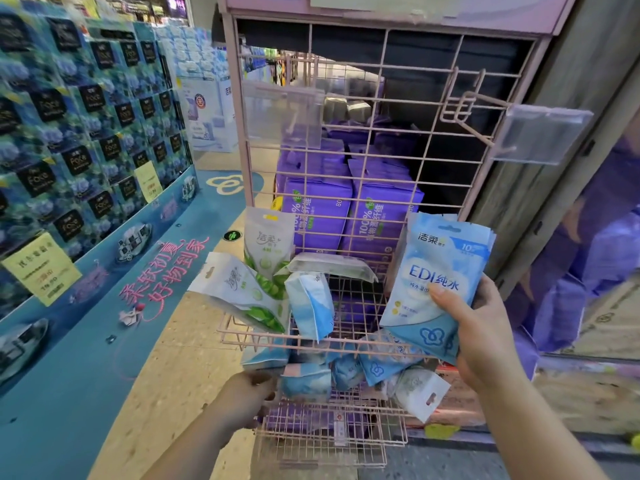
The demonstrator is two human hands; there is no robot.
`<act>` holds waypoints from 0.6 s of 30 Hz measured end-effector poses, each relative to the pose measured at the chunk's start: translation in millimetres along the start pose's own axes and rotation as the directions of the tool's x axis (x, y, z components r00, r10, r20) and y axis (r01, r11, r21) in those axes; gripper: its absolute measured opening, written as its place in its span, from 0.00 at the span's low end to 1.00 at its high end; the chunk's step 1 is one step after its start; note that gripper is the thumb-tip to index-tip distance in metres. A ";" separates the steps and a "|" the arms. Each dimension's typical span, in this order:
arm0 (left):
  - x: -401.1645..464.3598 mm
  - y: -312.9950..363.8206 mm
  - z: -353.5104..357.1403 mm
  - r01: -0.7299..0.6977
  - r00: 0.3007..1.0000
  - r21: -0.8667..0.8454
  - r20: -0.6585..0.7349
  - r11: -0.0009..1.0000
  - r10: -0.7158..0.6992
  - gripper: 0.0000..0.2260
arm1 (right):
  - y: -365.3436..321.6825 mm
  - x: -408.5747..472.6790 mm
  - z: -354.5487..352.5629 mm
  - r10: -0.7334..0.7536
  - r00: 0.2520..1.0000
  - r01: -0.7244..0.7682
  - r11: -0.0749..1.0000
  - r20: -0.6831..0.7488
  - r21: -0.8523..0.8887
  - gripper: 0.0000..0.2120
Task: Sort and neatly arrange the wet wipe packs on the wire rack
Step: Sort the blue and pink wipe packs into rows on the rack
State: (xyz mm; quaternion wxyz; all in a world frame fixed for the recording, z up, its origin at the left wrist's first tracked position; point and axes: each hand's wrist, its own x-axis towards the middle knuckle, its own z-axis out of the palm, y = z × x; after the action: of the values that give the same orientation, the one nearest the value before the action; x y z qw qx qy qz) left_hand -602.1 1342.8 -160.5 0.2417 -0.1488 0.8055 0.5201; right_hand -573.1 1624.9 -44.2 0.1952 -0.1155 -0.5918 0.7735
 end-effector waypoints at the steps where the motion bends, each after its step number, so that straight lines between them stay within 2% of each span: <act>1: -7.0 1.8 -2.9 -0.064 0.998 0.082 0.018 0.995 0.062 0.08 | 0.2 0.4 1.2 -0.001 1.000 0.001 1.000 -0.004 -0.001 0.22; 3: -21.6 8.8 -6.5 -0.226 0.973 0.179 0.080 0.958 0.215 0.08 | 0.8 1.2 3.7 -0.010 1.000 0.010 1.000 -0.007 -0.007 0.19; 6: -49.0 30.9 -7.7 -0.462 0.886 0.171 0.118 0.870 0.447 0.07 | 1.7 0.6 9.2 -0.026 1.000 0.026 0.999 0.005 -0.024 0.17; 8: -69.5 52.3 -7.9 -0.598 0.800 0.098 0.005 0.795 0.601 0.09 | 2.4 0.1 12.9 -0.038 0.999 0.038 0.998 0.005 -0.044 0.17; 10: -82.8 78.7 -9.2 -0.693 0.693 0.092 -0.186 0.715 0.696 0.11 | 2.3 -0.1 15.0 -0.047 0.999 0.046 0.997 -0.007 -0.063 0.19; 12: -86.7 108.0 -10.8 -0.746 0.558 0.206 -0.325 0.633 0.763 0.08 | 1.6 -0.5 15.1 -0.054 0.998 0.053 0.996 -0.018 -0.076 0.21; 13: -85.6 122.7 -10.5 -0.743 0.500 0.298 -0.347 0.599 0.793 0.04 | 1.2 -0.9 14.8 -0.059 0.998 0.057 0.995 -0.023 -0.077 0.21; 14: -82.9 137.1 -8.7 -0.720 0.472 0.400 -0.317 0.567 0.822 0.02 | 0.5 -1.4 13.9 -0.065 0.998 0.062 0.995 -0.027 -0.078 0.21; 15: -77.8 150.3 -3.9 -0.676 0.477 0.524 -0.226 0.518 0.850 0.06 | 0.1 -1.7 13.3 -0.069 0.997 0.066 0.995 -0.030 -0.077 0.22; 16: -71.2 161.5 4.1 -0.599 0.534 0.670 -0.073 0.438 0.842 0.11 | -0.8 -2.2 12.6 -0.071 0.997 0.068 0.995 -0.031 -0.076 0.22; 18: -59.3 178.2 23.2 -0.399 0.692 0.903 0.182 0.160 0.699 0.17 | -2.3 -2.5 10.6 -0.073 0.997 0.071 0.995 -0.028 -0.068 0.21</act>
State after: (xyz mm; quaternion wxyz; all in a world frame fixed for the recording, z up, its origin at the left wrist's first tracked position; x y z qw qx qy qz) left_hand -634.5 1437.1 0.3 -0.0430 0.2403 0.9694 0.0268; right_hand -574.8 1615.1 -39.3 0.2280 -0.1124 -0.6183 0.7437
